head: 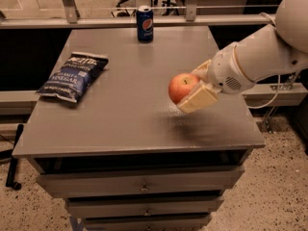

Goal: Move apple near blue chip bag

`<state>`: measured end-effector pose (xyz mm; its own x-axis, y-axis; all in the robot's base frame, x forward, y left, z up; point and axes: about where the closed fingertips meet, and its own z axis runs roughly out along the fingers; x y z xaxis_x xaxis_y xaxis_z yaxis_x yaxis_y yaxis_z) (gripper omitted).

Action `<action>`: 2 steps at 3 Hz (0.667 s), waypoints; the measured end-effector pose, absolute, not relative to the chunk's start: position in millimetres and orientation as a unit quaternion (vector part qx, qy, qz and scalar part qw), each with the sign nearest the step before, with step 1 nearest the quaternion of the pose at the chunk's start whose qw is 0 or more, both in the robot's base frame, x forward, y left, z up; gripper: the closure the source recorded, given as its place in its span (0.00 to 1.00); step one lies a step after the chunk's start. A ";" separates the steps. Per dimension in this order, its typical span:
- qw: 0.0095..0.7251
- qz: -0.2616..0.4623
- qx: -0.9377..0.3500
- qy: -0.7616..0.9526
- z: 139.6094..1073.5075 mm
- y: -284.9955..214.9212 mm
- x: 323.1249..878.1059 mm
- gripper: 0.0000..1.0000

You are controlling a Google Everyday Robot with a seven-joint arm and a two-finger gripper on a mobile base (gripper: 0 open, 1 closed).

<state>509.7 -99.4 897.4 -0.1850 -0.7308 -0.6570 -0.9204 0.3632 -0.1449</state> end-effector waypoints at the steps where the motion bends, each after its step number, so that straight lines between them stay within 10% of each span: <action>1: 0.349 0.152 -0.527 0.760 886.1 -92.1 546.4 1.00; 2: 0.370 0.169 -0.527 0.746 882.3 -64.9 594.1 1.00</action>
Offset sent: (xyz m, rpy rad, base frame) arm 0.1576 0.0778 -0.0121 0.1787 -0.0733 0.0315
